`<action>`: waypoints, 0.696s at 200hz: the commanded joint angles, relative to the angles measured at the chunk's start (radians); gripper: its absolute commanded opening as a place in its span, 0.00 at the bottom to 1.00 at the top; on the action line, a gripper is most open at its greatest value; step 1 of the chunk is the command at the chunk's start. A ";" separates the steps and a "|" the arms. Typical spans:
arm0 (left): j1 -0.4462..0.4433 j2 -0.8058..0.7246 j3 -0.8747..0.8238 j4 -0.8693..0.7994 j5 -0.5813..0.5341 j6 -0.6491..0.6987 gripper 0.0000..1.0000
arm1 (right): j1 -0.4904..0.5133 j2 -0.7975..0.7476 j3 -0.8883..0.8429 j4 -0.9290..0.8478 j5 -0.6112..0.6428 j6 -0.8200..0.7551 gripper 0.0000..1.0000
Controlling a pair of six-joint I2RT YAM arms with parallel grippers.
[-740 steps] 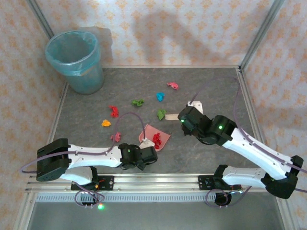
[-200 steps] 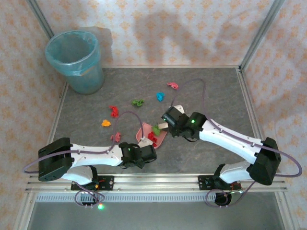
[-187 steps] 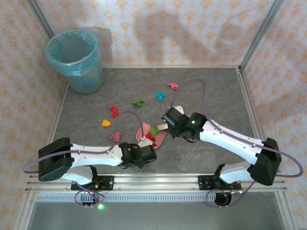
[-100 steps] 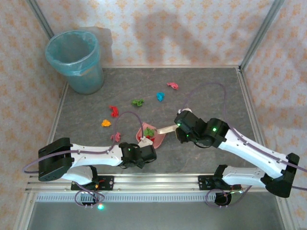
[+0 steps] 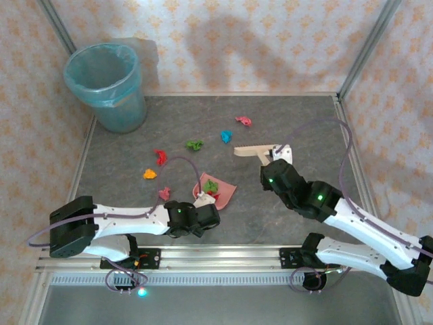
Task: Sweep away the paper scraps from the table
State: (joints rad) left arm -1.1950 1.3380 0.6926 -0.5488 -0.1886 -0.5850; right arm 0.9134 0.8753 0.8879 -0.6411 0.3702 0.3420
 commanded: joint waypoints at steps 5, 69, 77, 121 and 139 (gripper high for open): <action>0.008 -0.042 -0.001 0.001 -0.042 -0.009 0.00 | -0.038 -0.064 -0.120 0.276 0.051 -0.018 0.00; 0.009 -0.063 0.139 -0.120 -0.057 -0.057 0.00 | -0.085 -0.122 -0.222 0.367 0.002 0.007 0.00; 0.011 -0.064 0.172 -0.144 -0.064 -0.063 0.00 | -0.085 -0.126 -0.224 0.361 0.021 0.018 0.00; 0.025 -0.055 0.351 -0.289 -0.105 -0.097 0.00 | -0.087 -0.192 -0.268 0.345 0.104 0.087 0.00; 0.047 -0.049 0.434 -0.353 -0.106 -0.098 0.00 | -0.087 -0.212 -0.281 0.346 0.110 0.093 0.00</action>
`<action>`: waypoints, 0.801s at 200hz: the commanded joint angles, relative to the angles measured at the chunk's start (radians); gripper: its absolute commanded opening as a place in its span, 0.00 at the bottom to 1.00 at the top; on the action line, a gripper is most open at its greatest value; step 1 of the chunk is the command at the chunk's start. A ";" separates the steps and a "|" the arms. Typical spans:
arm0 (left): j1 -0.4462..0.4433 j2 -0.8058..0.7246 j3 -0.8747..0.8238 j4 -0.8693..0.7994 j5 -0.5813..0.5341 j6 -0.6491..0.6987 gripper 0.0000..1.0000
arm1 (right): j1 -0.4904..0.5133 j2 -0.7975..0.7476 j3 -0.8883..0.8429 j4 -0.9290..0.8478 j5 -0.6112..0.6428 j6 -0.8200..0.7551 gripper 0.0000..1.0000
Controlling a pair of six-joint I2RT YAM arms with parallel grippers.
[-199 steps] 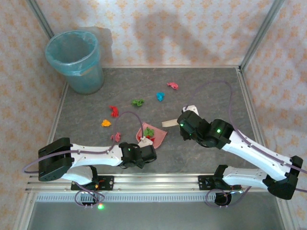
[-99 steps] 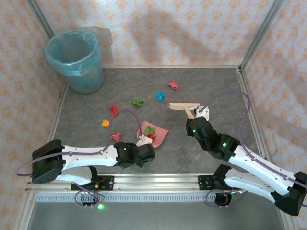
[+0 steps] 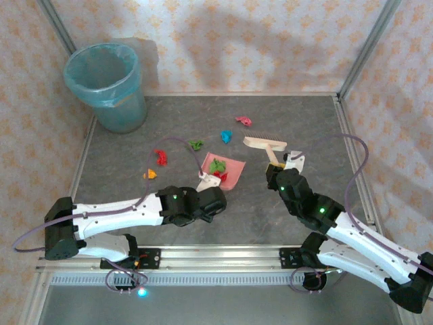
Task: Sweep away the paper scraps from the table
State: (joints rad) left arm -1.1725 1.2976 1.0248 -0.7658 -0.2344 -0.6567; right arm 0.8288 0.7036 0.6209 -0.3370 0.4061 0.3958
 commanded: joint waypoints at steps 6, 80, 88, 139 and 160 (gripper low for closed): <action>0.032 -0.004 0.133 -0.161 -0.063 -0.025 0.00 | -0.002 -0.044 -0.016 0.039 0.078 0.046 0.00; 0.237 0.050 0.459 -0.411 -0.094 0.008 0.00 | -0.002 -0.082 -0.048 0.031 0.074 0.092 0.00; 0.273 0.055 0.497 -0.432 -0.094 0.016 0.00 | -0.002 -0.079 -0.049 0.034 0.065 0.092 0.00; 0.504 0.167 0.787 -0.561 -0.050 0.093 0.00 | -0.002 -0.059 -0.056 0.054 0.012 0.096 0.00; 0.588 0.227 0.919 -0.600 -0.019 0.114 0.00 | -0.002 -0.036 -0.052 0.061 -0.010 0.098 0.00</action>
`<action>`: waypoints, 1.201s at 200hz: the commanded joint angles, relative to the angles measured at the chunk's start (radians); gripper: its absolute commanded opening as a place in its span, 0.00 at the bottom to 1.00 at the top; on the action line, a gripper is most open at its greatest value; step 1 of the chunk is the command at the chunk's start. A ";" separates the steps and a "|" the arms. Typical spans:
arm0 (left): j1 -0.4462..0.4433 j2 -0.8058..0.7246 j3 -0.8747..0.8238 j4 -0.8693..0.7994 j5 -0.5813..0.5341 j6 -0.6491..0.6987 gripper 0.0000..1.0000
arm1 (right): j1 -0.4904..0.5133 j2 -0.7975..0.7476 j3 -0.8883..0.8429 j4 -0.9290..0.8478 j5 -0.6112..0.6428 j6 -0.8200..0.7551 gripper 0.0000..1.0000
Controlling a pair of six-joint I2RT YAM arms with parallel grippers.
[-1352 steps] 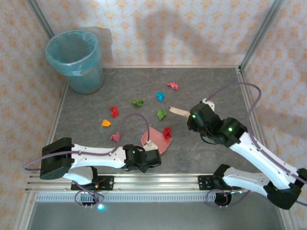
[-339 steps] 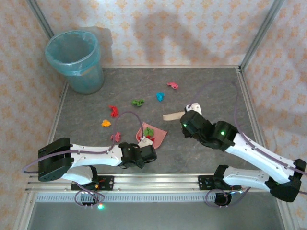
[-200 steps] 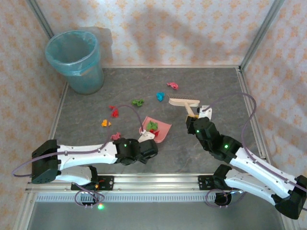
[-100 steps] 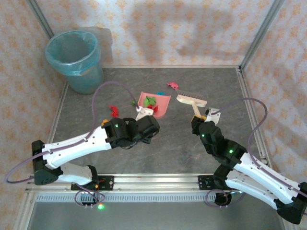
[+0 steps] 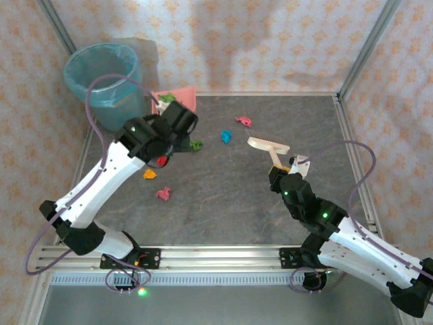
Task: Sweep away the paper scraps from the table
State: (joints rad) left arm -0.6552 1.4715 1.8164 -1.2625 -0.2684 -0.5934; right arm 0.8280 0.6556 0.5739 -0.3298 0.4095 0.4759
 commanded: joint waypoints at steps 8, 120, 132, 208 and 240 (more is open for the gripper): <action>0.100 0.076 0.175 -0.114 0.015 0.053 0.00 | -0.001 0.020 -0.003 0.056 -0.022 0.017 0.00; 0.560 0.481 0.758 -0.099 0.280 0.023 0.00 | -0.001 0.068 0.004 0.071 -0.077 0.015 0.00; 0.612 0.510 0.764 -0.067 0.360 0.008 0.00 | -0.001 0.069 0.004 0.071 -0.079 0.016 0.00; 0.721 0.566 0.770 0.116 0.557 -0.028 0.00 | -0.001 0.078 0.004 0.076 -0.079 0.016 0.00; 0.745 0.603 0.767 0.144 0.647 -0.094 0.00 | -0.002 0.082 0.006 0.076 -0.077 0.017 0.00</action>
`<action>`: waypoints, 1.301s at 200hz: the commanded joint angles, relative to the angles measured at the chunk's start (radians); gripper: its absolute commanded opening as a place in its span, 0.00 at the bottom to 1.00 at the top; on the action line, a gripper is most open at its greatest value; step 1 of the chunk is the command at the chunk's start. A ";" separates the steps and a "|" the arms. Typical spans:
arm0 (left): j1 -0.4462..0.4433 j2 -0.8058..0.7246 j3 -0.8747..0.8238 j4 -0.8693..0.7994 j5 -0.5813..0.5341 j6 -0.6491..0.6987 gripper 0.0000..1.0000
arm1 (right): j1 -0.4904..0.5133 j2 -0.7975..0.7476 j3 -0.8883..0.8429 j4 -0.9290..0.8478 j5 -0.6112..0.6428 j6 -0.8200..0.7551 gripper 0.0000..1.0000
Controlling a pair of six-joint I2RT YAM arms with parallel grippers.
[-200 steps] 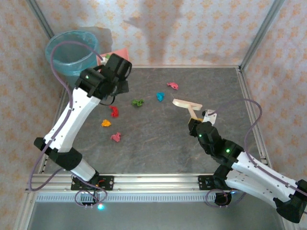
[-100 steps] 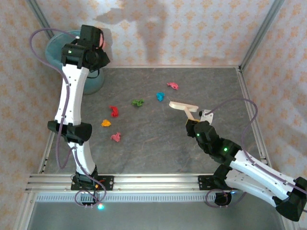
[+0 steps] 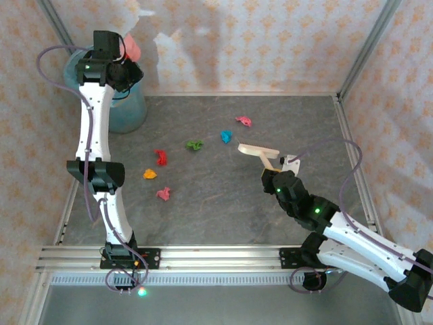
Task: Sweep away the paper scraps from the table
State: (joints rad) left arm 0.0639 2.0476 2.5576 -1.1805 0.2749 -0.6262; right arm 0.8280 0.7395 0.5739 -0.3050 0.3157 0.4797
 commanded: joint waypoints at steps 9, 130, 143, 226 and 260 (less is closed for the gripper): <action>0.031 0.034 0.024 0.073 0.134 -0.084 0.00 | -0.001 -0.002 0.005 0.052 0.018 0.014 0.00; 0.120 -0.045 -0.127 0.243 0.266 -0.255 0.00 | -0.002 0.004 0.008 0.050 0.018 0.014 0.00; 0.129 -0.048 -0.129 0.256 0.281 -0.263 0.00 | -0.001 0.005 0.007 0.051 0.018 0.016 0.00; 0.182 -0.107 -0.234 0.410 0.391 -0.413 0.00 | -0.001 0.006 0.009 0.050 0.020 0.017 0.00; 0.206 -0.195 -0.405 0.593 0.418 -0.527 0.00 | -0.001 0.008 0.010 0.049 0.020 0.016 0.00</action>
State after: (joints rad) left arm 0.2489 1.9110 2.2120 -0.7574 0.6426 -1.0527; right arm 0.8280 0.7509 0.5739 -0.3050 0.3153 0.4797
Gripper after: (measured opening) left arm 0.217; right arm 0.226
